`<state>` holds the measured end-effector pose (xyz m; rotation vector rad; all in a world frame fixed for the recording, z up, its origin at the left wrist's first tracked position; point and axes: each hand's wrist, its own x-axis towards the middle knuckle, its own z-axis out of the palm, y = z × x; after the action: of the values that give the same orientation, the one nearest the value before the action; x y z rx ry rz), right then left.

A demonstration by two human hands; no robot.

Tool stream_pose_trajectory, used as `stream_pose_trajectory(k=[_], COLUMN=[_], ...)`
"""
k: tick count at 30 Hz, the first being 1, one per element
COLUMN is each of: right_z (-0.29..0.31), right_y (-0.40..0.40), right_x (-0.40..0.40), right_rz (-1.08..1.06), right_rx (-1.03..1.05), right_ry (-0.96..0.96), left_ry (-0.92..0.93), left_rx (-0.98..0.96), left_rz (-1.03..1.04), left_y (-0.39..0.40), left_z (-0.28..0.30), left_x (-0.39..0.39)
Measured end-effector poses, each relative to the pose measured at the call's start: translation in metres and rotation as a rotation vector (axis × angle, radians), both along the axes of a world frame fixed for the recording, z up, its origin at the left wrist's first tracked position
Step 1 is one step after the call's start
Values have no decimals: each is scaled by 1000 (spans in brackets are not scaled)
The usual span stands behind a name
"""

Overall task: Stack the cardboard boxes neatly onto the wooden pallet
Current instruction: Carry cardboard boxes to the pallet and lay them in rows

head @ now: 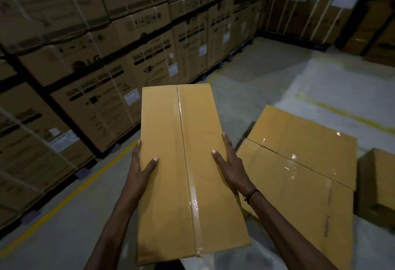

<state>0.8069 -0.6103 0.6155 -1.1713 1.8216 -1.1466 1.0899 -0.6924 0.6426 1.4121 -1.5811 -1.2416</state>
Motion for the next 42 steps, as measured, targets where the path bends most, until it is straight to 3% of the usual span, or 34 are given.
stream_pose_trajectory(k=[15,24,37,42], right_z=[12,6,-37,-82], right_y=[-100,-107,-135,-178], right_x=[-79,-159,-380,-468], right_rz=[-524,-766,-718,-728], right_rx=[3,38,82,97], right_ry=[-59,-51,-57,-74], left_ry=[46,49,35,-28], left_rx=[7,50,118,120], left_rz=[-565,-817,-785,-785], left_y=[-240,-290,-313,-353], left_z=[-6,-17,-62,-108], left_x=[-159,-295,-510,-599])
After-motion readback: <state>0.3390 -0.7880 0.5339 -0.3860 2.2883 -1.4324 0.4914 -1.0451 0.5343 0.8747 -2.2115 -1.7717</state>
